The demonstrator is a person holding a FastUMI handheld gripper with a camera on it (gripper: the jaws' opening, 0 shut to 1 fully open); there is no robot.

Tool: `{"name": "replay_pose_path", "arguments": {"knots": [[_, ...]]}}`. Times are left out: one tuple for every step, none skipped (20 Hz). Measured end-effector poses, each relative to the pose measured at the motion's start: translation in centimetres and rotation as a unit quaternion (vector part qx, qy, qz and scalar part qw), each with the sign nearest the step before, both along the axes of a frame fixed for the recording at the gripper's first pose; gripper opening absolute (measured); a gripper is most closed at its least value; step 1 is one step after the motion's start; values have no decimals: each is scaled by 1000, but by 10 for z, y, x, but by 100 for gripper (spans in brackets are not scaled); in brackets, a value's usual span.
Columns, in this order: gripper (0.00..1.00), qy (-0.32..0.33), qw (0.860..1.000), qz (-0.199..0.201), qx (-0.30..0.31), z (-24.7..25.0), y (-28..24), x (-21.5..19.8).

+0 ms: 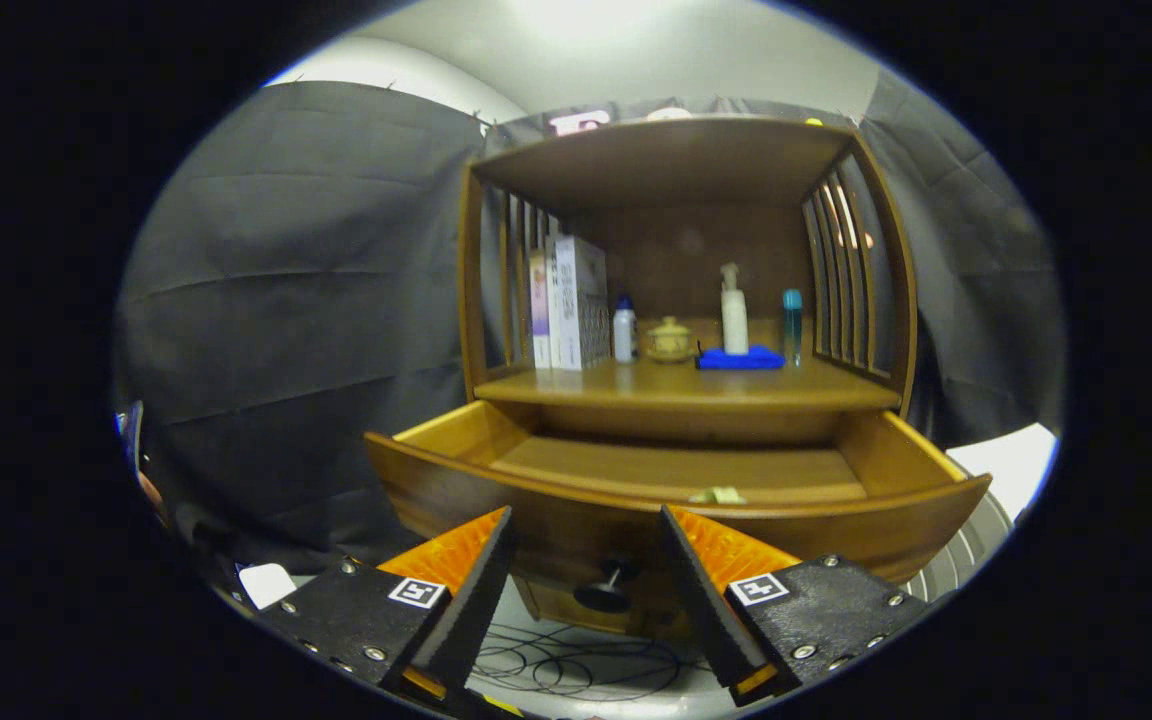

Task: Pull open the drawer, take out the items inside it, and place them on the countertop above the cabinet.

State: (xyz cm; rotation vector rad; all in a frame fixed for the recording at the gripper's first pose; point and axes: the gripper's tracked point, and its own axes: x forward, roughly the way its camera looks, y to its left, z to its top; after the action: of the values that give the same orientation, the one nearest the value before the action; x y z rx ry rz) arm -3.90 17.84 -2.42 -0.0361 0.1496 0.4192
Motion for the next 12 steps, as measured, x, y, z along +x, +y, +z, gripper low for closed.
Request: {"name": "replay_pose_path", "arguments": {"knots": [[88,-10,1000,5,4,13,0,3],[88,-14,1000,8,6,21,0,6],[88,-15,1000,10,8,29,-1,14],[88,-13,1000,11,5,34,-2,22],[88,-7,1000,13,-2,36,-3,32],[88,0,1000,12,-12,35,-5,42],[88,7,1000,12,-24,34,-10,51],[88,16,999,9,-33,31,-13,61],[89,29,999,6,-37,29,-16,69],[89,39,999,3,-37,25,-18,78],[89,47,998,-3,-35,27,-20,87],[89,57,998,-6,-36,26,-22,95]]}}
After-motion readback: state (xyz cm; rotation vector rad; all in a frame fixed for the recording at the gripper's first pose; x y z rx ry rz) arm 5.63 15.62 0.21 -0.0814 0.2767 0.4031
